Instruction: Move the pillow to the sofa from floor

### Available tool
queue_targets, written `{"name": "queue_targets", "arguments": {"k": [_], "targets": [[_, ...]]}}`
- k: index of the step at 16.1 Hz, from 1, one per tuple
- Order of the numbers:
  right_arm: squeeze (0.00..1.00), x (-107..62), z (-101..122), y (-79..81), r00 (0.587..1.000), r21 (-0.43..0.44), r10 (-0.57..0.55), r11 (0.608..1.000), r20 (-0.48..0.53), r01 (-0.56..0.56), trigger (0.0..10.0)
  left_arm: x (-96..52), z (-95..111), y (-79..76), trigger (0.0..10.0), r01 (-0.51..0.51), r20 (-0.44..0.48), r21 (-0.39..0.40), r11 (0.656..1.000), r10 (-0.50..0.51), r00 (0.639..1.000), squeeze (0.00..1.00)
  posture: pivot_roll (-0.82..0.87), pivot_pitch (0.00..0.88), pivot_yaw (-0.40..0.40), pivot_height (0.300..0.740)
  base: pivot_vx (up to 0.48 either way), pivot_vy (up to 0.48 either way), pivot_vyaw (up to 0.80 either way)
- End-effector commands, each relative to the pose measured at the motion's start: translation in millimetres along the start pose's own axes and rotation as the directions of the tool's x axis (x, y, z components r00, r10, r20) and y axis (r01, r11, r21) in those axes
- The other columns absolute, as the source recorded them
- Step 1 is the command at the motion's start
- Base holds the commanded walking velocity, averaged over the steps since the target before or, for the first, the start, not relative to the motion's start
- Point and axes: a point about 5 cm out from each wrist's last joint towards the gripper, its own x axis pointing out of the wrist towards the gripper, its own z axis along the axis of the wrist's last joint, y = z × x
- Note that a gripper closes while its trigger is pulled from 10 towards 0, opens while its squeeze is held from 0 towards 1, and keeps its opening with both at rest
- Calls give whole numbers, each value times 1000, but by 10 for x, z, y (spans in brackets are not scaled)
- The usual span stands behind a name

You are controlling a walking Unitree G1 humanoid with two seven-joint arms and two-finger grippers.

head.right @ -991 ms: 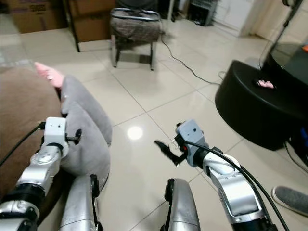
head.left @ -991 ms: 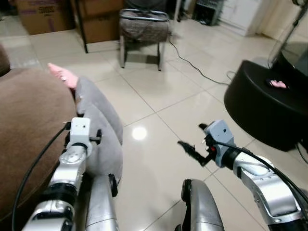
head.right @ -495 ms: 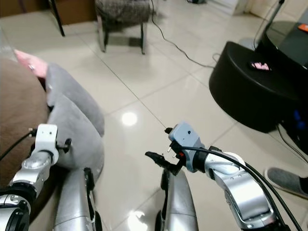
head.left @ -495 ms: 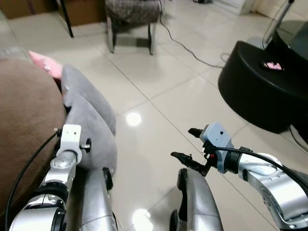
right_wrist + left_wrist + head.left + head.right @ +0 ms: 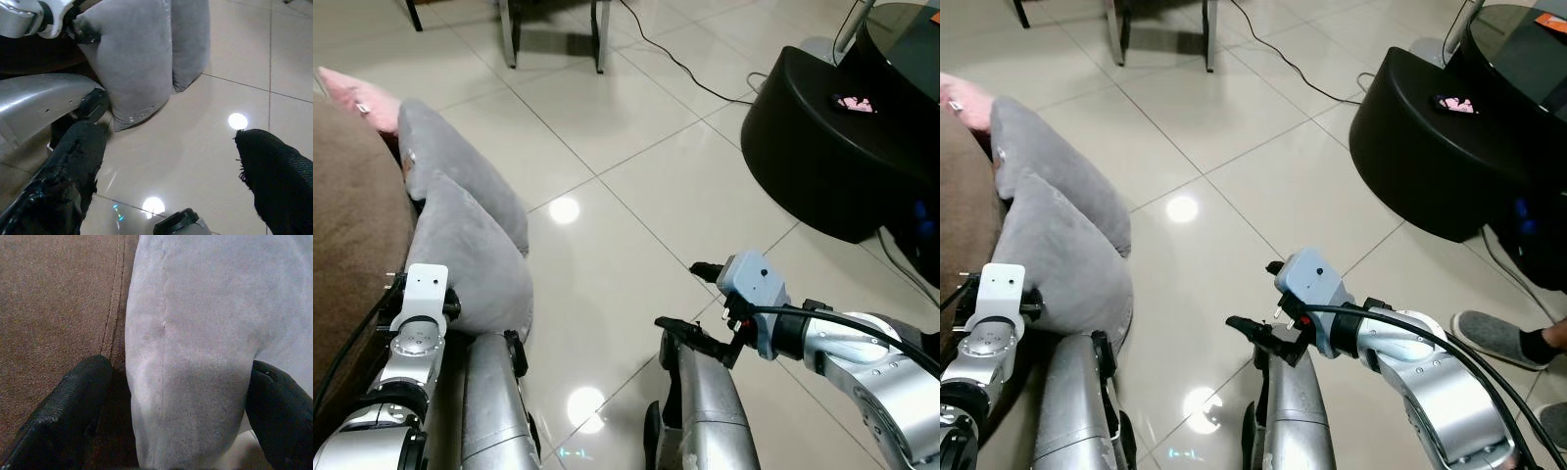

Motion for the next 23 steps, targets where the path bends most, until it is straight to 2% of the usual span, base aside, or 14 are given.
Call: {"name": "queue_targets", "arguments": {"k": [1,2,3,4,5,13,23], "targets": [[0,-32,-8,50,1000,3,23,1000,-16,-23,10000,-31,-129,6,10000,-4,-39,23,1000,4,999,0,-135,206,-152,523,0,0,0],[0,-37,-11,65,999,7,31,999,-21,-31,10000,-46,-170,-43,10000,29,-56,29,999,-28,998,0,-136,207,-153,523,0,0,0],[0,-42,-12,72,999,11,37,999,-24,-37,10000,-55,-192,-66,3176,44,-65,10,999,-44,997,0,-137,206,-153,523,0,0,0],[0,-40,-10,75,999,12,39,999,-25,-39,10000,-56,-196,-67,3176,47,-68,-6,999,-47,997,0,-138,206,-154,523,0,0,0],[0,-60,-17,82,998,25,59,998,-29,-58,10000,-54,-187,-90,0,67,-70,-32,997,-70,995,0,-132,199,-151,523,0,0,0],[0,-40,-50,74,996,36,83,996,-35,-81,10000,-34,-113,-127,0,107,-55,-46,993,-109,992,0,-119,176,-131,523,0,0,0],[0,17,-96,60,996,20,75,997,-41,-74,10000,-44,-145,-139,0,133,-66,-44,990,-136,989,0,-108,157,-126,523,0,0,0]]}}
